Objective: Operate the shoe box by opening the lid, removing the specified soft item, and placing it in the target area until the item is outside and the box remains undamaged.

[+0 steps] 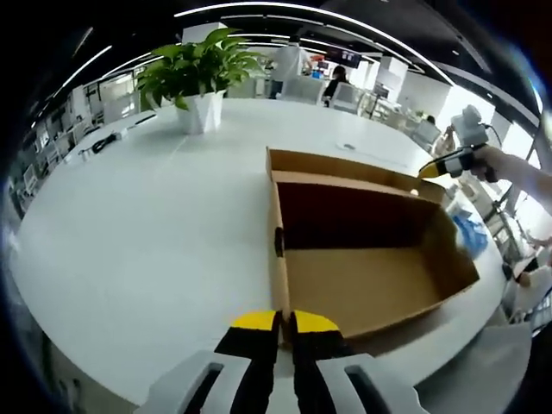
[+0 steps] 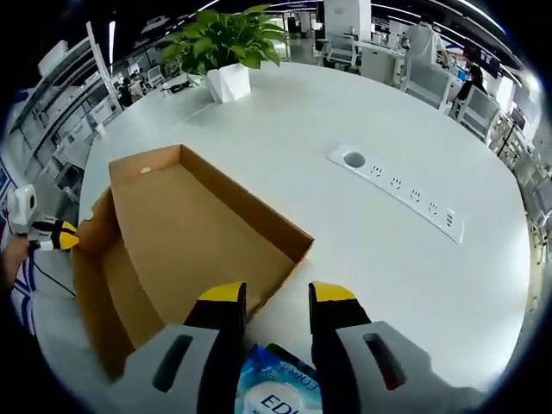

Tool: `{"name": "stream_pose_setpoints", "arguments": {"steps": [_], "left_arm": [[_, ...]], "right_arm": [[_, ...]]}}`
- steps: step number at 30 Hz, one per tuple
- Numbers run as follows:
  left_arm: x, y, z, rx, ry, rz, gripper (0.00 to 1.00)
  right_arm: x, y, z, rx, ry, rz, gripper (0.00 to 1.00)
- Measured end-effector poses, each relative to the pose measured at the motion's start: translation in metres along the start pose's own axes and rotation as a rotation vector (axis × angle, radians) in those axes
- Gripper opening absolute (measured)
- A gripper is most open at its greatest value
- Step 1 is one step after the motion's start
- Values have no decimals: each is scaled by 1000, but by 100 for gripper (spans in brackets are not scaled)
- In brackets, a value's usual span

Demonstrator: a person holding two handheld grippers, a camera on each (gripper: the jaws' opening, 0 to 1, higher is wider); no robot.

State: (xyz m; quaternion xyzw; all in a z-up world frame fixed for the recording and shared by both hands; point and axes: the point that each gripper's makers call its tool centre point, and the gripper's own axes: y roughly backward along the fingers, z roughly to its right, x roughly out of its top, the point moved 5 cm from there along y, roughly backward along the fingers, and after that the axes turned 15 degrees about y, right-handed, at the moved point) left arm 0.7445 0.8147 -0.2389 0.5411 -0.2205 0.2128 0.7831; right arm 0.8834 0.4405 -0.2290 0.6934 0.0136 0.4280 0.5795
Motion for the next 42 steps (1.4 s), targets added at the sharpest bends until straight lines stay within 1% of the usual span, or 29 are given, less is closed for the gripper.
{"name": "stream_pose_setpoints", "arguments": {"steps": [2, 6, 8, 11, 12, 13, 15, 17, 20, 24, 27, 28, 32, 41, 42], "left_arm": [[0, 0, -1, -1, 12, 1, 5], [-1, 0, 1, -2, 20, 0, 4], [0, 0, -1, -3, 27, -2, 4], [0, 0, 0, -4, 32, -6, 4], [0, 0, 0, -3, 32, -7, 4], [0, -1, -1, -3, 33, -7, 4], [-1, 0, 1, 1, 37, -5, 4], [-1, 0, 2, 2, 33, -4, 4], [-2, 1, 2, -2, 47, -3, 4], [-2, 1, 1, -5, 52, 0, 4], [-2, 1, -1, -6, 57, 1, 4], [-2, 1, -2, -7, 59, 2, 4], [-1, 1, -1, -2, 58, -2, 4], [-2, 0, -1, -1, 67, -1, 4], [-2, 0, -1, -1, 68, 0, 4]], "right_arm": [[0, -4, 1, 3, -5, -10, 25], [2, -20, 11, -14, -8, -60, 22], [3, -20, 10, -7, -43, -70, 20], [4, -28, 12, 1, -78, -91, 19], [3, -31, 13, 9, -101, -97, 19], [3, -33, 11, 18, -153, -98, 19], [4, -37, 15, 9, -218, -97, 18], [4, -41, 17, 11, -258, -113, 16], [2, -43, 18, 8, -261, -129, 13], [0, -45, 18, -3, -278, -146, 5], [0, -45, 18, -8, -271, -149, 5], [0, -42, 14, -10, -266, -145, 5], [2, -39, 14, -31, -222, -140, 4], [12, -25, 14, -57, -236, -86, 3], [14, -26, 16, -58, -236, -82, 3]]}}
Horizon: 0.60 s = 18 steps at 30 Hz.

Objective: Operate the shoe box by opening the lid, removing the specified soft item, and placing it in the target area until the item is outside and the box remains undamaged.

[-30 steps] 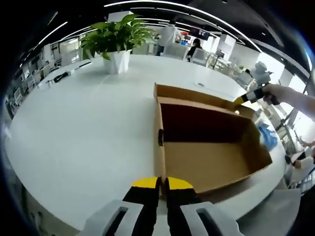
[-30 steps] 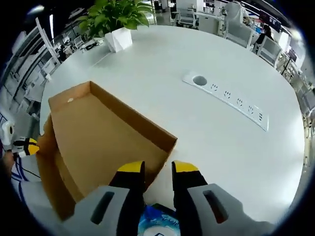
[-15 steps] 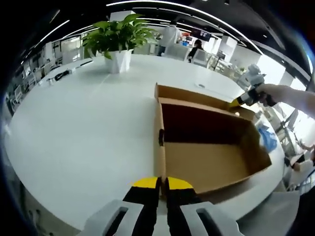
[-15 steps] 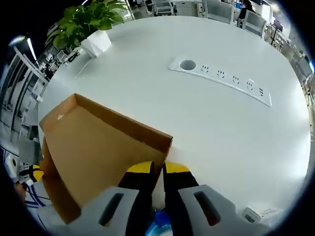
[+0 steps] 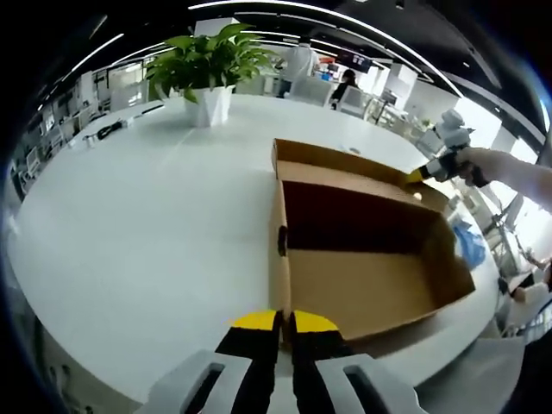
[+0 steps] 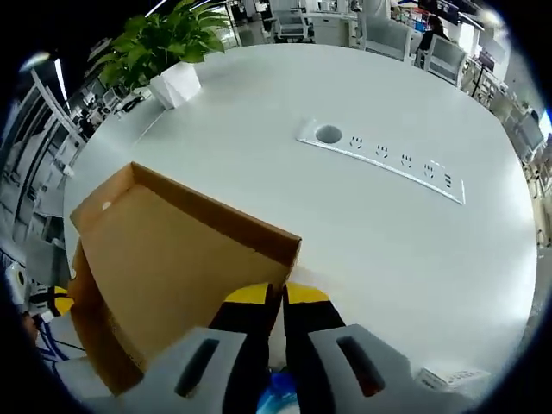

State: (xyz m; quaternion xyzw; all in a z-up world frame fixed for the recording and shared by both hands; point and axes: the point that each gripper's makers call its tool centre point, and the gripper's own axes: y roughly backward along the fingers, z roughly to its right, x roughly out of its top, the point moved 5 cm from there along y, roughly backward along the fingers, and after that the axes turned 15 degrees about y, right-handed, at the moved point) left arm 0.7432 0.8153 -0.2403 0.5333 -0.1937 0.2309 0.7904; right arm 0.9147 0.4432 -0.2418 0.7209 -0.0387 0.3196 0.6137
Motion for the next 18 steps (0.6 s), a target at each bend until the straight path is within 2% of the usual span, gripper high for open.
{"name": "stream_pose_setpoints", "arguments": {"steps": [18], "left_arm": [[0, 0, 2, -5, 5, 1, 4]], "right_arm": [[13, 22, -1, -26, 30, 118, 1]]}}
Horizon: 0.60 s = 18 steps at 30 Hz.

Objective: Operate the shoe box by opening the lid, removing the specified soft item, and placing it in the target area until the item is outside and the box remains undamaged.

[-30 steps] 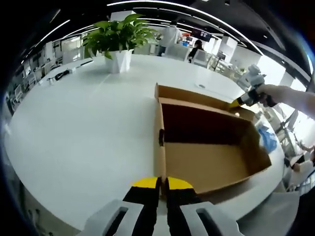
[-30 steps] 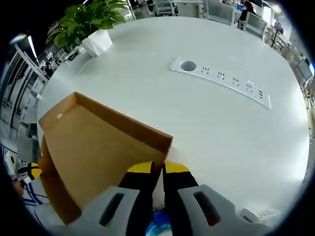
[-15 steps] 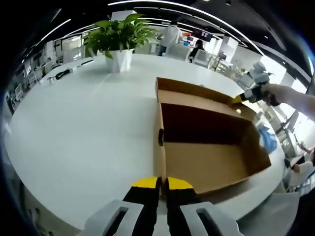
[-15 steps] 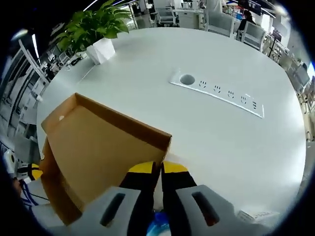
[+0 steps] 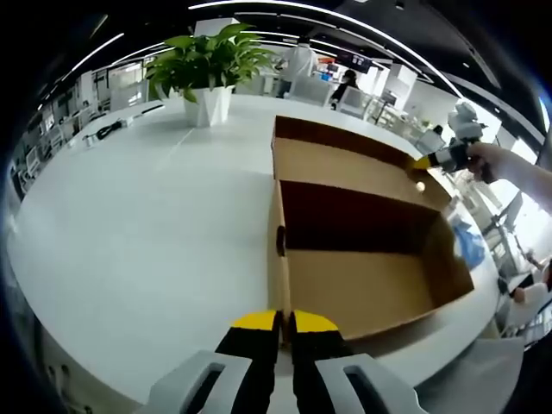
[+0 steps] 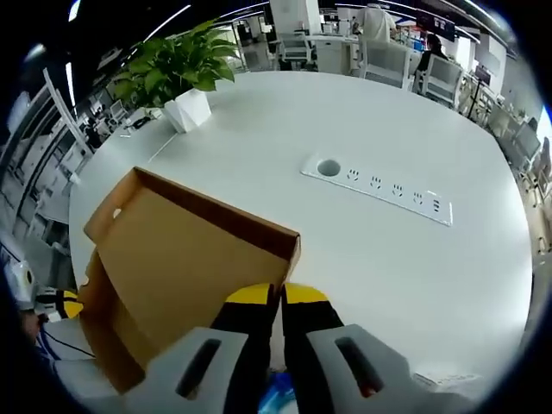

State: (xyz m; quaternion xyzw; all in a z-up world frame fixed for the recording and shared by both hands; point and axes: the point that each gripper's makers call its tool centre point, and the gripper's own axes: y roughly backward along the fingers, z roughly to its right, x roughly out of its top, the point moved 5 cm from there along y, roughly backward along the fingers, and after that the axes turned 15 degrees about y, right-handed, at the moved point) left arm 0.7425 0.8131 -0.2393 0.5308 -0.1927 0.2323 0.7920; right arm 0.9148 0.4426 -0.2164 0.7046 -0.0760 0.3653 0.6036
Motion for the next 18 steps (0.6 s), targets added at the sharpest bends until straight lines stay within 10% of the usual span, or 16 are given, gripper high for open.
{"name": "stream_pose_setpoints", "arguments": {"steps": [18], "left_arm": [[0, 0, -1, -11, 2, 6, 4]], "right_arm": [[25, 33, -4, -22, 51, 99, 1]]}}
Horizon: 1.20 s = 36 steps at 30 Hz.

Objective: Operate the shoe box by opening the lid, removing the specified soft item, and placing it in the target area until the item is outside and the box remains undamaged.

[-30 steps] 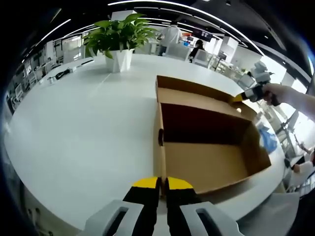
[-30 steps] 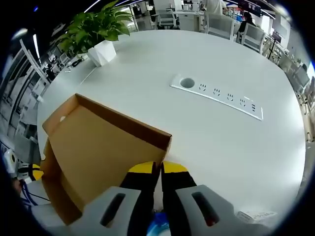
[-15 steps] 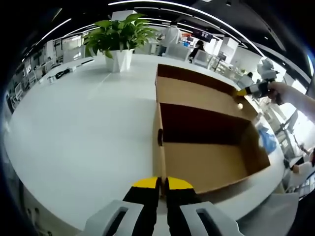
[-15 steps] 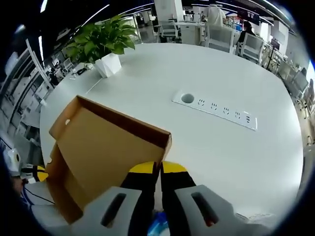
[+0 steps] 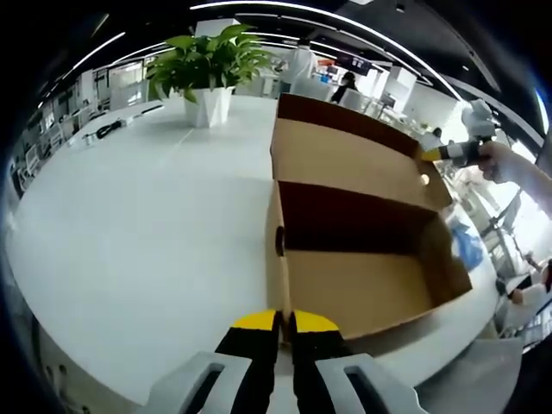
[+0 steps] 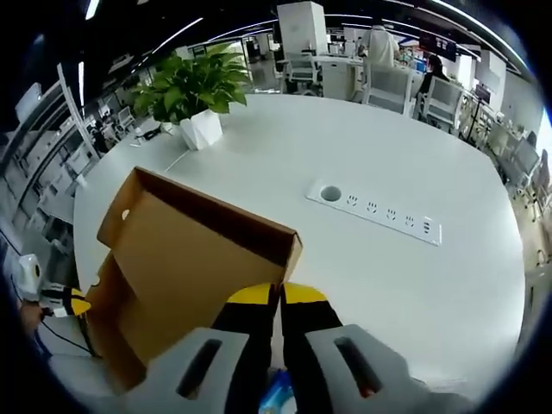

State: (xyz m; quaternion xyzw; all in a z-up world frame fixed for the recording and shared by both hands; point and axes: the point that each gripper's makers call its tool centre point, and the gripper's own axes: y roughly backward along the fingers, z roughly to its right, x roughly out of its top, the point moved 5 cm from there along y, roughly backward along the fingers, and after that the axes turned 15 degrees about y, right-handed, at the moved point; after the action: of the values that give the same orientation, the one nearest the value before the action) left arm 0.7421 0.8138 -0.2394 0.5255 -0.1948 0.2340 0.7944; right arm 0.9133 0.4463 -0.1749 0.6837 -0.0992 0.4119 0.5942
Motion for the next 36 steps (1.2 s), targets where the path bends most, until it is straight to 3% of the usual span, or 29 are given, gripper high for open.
{"name": "stream_pose_setpoints", "arguments": {"steps": [22, 36], "left_arm": [[2, -4, -4, -13, -15, 1, 4], [1, -5, -5, -23, -19, 6, 5]], "right_arm": [[-3, 55, -28, -24, 82, 116, 0], [-3, 70, -39, -52, 157, 184, 0]]}}
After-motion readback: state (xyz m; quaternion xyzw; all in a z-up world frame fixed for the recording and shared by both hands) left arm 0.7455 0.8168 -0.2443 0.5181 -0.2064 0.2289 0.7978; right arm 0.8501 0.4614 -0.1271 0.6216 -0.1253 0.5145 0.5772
